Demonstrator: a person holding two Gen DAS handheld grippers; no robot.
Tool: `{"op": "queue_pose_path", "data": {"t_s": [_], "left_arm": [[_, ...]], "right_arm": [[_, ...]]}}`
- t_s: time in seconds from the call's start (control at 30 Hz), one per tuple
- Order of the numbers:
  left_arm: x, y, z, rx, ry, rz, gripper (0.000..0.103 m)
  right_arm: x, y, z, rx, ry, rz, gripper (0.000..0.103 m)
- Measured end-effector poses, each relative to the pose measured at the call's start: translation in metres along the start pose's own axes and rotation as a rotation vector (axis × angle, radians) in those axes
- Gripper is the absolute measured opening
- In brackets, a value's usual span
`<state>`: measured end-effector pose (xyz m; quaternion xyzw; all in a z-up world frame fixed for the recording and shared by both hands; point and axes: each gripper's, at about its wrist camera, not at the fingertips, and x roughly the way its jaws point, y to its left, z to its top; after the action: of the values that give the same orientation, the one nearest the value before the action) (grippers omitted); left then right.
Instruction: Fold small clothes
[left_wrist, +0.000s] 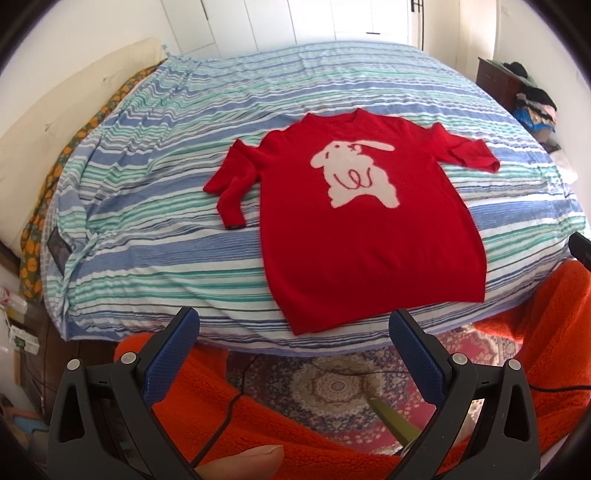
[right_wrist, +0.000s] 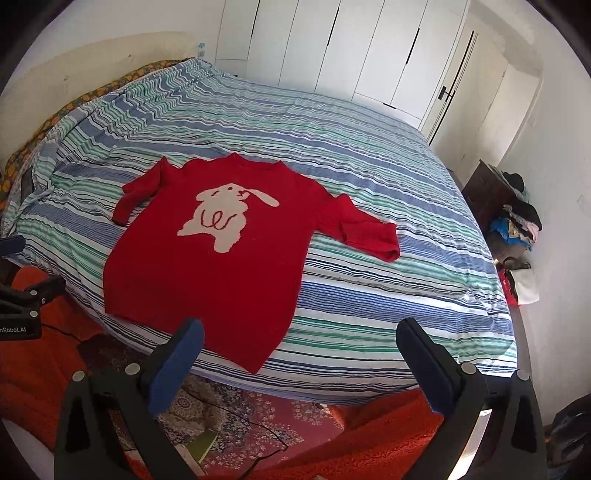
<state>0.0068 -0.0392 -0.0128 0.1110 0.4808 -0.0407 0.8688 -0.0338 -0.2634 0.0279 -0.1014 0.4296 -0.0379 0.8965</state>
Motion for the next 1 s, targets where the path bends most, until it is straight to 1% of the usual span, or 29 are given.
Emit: {"op": "queue_pose_path", "data": {"t_s": [0.17, 0.57, 0.7, 1.0], "left_arm": [[-0.001, -0.003, 0.001, 0.009, -0.002, 0.0, 0.102], [-0.001, 0.001, -0.002, -0.008, -0.002, -0.005, 0.102], [-0.002, 0.001, -0.002, -0.011, -0.007, -0.009, 0.102], [-0.001, 0.006, -0.007, -0.027, 0.001, -0.021, 0.102]], "right_arm": [[0.003, -0.001, -0.001, 0.001, 0.007, -0.011, 0.102], [0.006, 0.001, -0.006, 0.005, 0.031, -0.004, 0.102], [0.004, 0.004, -0.007, 0.003, 0.031, 0.01, 0.102], [0.007, 0.008, -0.007, -0.027, 0.039, 0.005, 0.102]]}}
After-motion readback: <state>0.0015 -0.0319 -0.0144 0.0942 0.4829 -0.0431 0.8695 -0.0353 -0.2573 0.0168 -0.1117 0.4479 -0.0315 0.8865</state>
